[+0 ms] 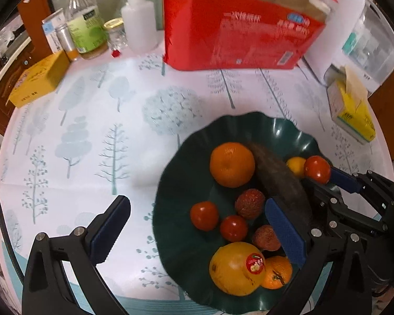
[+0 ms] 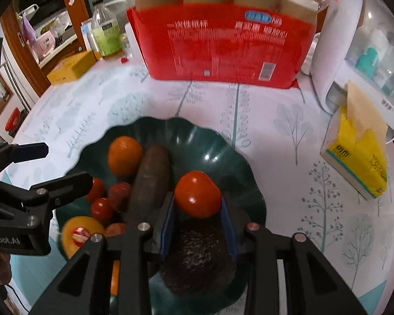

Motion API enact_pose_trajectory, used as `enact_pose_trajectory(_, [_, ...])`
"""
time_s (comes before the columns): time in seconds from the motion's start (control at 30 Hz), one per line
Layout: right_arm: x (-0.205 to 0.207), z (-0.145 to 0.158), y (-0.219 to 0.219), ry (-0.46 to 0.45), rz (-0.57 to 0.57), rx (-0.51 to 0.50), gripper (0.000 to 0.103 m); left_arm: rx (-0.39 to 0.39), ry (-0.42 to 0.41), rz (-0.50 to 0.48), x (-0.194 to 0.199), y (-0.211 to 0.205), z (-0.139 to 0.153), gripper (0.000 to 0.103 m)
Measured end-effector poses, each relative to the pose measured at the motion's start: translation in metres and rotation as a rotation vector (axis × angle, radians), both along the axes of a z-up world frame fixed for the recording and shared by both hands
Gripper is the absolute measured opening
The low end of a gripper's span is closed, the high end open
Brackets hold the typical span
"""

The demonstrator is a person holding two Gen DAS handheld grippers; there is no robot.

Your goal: Organize fruits

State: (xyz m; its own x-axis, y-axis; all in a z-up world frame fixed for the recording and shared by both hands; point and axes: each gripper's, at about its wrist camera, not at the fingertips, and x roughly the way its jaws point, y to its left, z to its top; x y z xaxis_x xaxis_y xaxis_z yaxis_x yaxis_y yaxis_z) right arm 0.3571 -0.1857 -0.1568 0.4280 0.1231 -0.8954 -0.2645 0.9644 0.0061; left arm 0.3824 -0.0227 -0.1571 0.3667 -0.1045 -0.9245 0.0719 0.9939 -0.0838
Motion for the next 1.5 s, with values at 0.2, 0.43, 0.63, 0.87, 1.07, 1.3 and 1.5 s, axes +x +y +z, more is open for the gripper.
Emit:
enact_pose_trajectory(0.2, [-0.004,-0.005,0.003,-0.054,0.041,-0.038,0.041,-0.004,0.02,-0.018,-0.001,-0.005,-0.014,0.102])
enact_pose_trajectory(0.43, [-0.007,0.001,-0.01,-0.053,0.008,0.05,0.045,-0.014,0.012,-0.024,-0.007,-0.004,-0.01,0.102])
enact_pose_trajectory(0.63, [-0.02,0.022,-0.011,-0.106,0.001,0.058,0.049,-0.02,-0.012,-0.02,-0.019,-0.002,0.007,0.102])
enact_pose_trajectory(0.87, [-0.038,0.047,-0.009,-0.145,-0.012,0.074,0.049,-0.015,-0.05,-0.024,-0.041,-0.001,0.033,0.102])
enact_pose_trajectory(1.07, [-0.056,0.064,-0.009,-0.158,-0.021,0.093,0.049,-0.01,-0.085,-0.017,-0.067,0.001,0.055,0.102])
enact_pose_trajectory(1.3, [-0.081,0.072,-0.008,-0.151,-0.037,0.125,0.049,-0.027,-0.108,-0.005,-0.105,0.005,0.068,0.102])
enact_pose_trajectory(1.5, [-0.116,0.083,-0.007,-0.141,-0.076,0.144,0.049,-0.041,-0.122,-0.001,-0.145,0.01,0.077,0.102])
